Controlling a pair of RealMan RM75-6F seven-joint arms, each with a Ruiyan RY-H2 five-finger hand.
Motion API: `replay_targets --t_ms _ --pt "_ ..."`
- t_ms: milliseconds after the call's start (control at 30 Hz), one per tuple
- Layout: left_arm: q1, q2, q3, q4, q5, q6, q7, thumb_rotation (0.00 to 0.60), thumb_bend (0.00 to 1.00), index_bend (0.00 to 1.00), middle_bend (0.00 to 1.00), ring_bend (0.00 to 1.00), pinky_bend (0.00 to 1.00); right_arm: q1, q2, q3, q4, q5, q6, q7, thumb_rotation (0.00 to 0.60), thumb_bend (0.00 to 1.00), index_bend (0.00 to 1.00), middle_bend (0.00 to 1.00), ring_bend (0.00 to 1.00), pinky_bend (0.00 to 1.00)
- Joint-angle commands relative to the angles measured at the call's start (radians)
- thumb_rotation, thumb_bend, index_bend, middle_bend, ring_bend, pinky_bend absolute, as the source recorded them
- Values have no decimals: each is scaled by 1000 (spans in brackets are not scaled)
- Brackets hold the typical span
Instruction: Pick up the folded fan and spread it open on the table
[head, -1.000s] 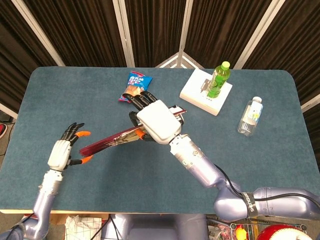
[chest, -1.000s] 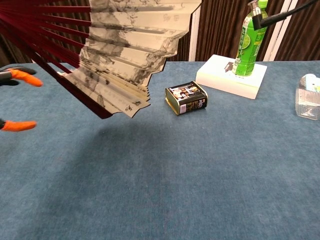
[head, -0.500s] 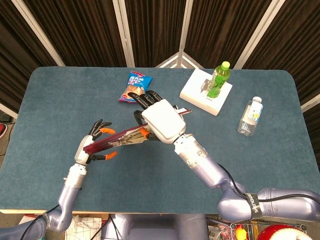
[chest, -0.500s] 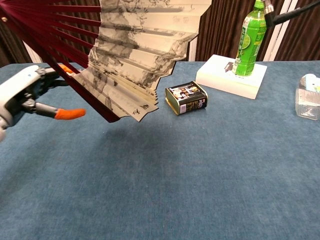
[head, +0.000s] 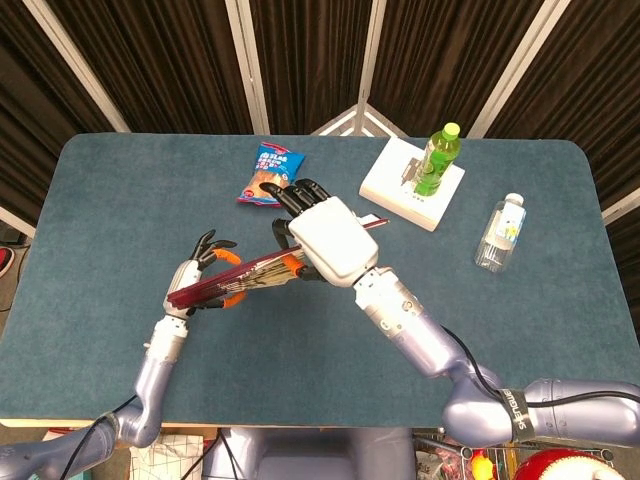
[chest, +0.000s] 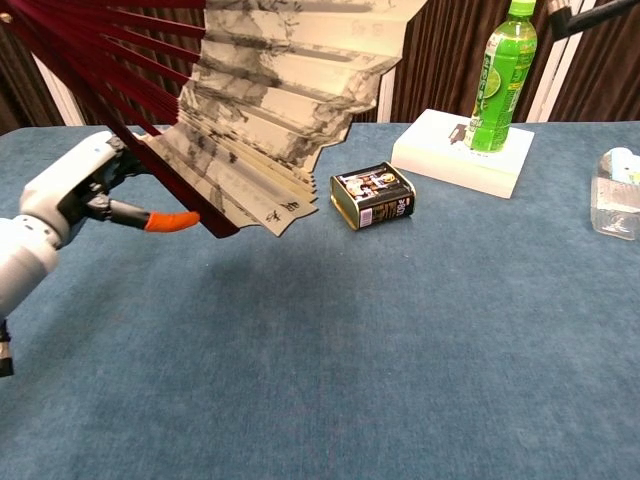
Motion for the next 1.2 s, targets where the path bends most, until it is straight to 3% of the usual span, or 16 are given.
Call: replay_targets --t_ms 33,167,300,533,1067,1200 --pt "-30 -45 -13 66 -6 -3 -27 600 177 474 260 0 160 -6 11 -6 -2 -4 1 9 600 469 864 138 204 168" --pt "-37 -68 -9 104 -2 17 -47 600 282 568 325 0 182 -12 22 -13 -1 -9 0 21 600 470 864 138 204 168" --pt "-43 -77 -25 112 -20 25 -38 600 392 710 462 43 255 -17 29 -19 1 -20 -3 37 600 469 864 138 204 167" --pt "-56 -84 -46 133 -38 33 -29 600 420 819 559 105 285 -25 44 -23 -2 -33 -2 52 600 470 864 138 204 168" --pt "-28 -64 -18 251 -22 106 -49 600 416 815 554 120 288 -108 140 -15 10 -59 9 175 600 471 865 138 204 168" --pt "-19 -83 -9 308 -30 102 -96 600 327 708 495 102 279 -127 149 0 23 -65 7 241 600 471 872 138 204 168"
